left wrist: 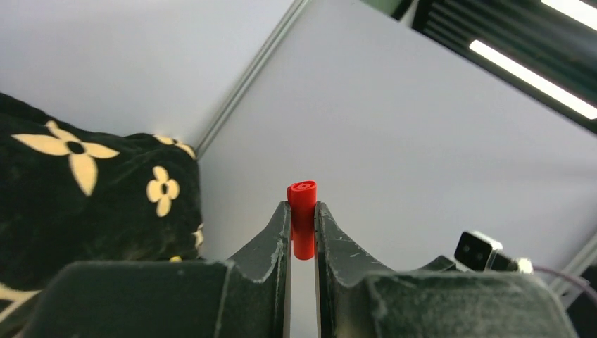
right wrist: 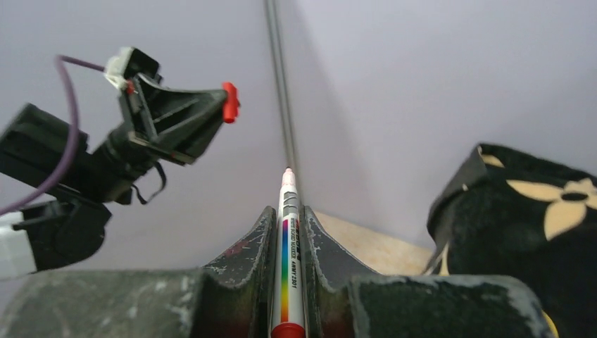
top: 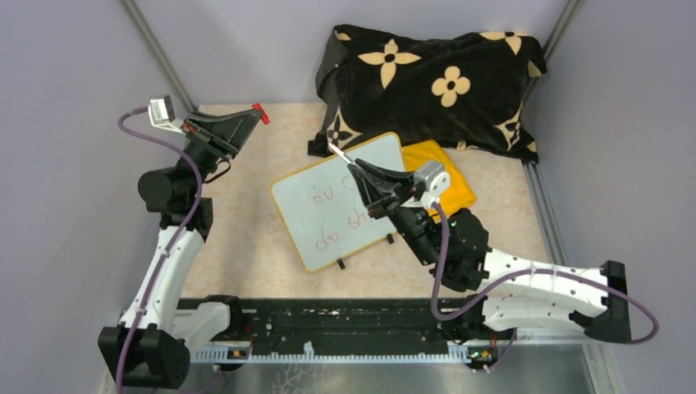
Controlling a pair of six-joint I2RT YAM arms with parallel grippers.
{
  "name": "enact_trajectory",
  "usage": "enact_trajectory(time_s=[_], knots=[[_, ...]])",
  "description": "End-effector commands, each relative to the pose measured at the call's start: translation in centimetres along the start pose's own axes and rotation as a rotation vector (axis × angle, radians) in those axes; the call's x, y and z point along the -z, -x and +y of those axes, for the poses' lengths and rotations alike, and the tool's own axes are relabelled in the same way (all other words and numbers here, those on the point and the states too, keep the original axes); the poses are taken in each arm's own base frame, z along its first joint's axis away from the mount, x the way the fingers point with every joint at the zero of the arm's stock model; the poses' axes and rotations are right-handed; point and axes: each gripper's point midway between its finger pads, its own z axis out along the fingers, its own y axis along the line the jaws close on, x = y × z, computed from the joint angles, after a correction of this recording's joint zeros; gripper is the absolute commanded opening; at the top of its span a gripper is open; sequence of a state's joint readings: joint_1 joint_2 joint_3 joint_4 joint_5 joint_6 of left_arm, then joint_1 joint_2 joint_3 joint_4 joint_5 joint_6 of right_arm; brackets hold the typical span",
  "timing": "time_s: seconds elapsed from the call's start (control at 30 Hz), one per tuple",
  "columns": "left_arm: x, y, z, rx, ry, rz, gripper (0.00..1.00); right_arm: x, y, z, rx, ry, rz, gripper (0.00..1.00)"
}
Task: Write a sentence on the whiteboard
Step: Close the whiteboard marker at the center of the board.
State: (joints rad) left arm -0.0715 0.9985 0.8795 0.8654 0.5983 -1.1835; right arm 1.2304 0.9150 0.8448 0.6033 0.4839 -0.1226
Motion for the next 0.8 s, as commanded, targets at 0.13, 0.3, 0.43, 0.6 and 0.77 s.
enact_trajectory(time_s=[0.13,0.3,0.43,0.6,0.77], knots=[[-0.2,1.6,-3.7,0.211,-0.098,-0.087,0.00,-0.7,4.7,3.6,0.070,0.037,-0.286,0.00],[0.1,1.2,-4.5,0.308,-0.097,-0.069,0.00,-1.0,4.3,5.7,0.067,0.076,-0.333,0.00],[0.2,1.1,-4.8,0.339,-0.078,-0.069,0.00,-1.3,4.4,8.1,0.101,0.111,-0.375,0.00],[0.0,0.6,-5.0,0.375,-0.077,-0.052,0.00,-2.4,4.1,9.6,0.114,0.113,-0.380,0.00],[0.0,0.3,-5.5,0.388,-0.082,-0.035,0.00,-3.1,3.7,10.1,0.108,0.102,-0.381,0.00]])
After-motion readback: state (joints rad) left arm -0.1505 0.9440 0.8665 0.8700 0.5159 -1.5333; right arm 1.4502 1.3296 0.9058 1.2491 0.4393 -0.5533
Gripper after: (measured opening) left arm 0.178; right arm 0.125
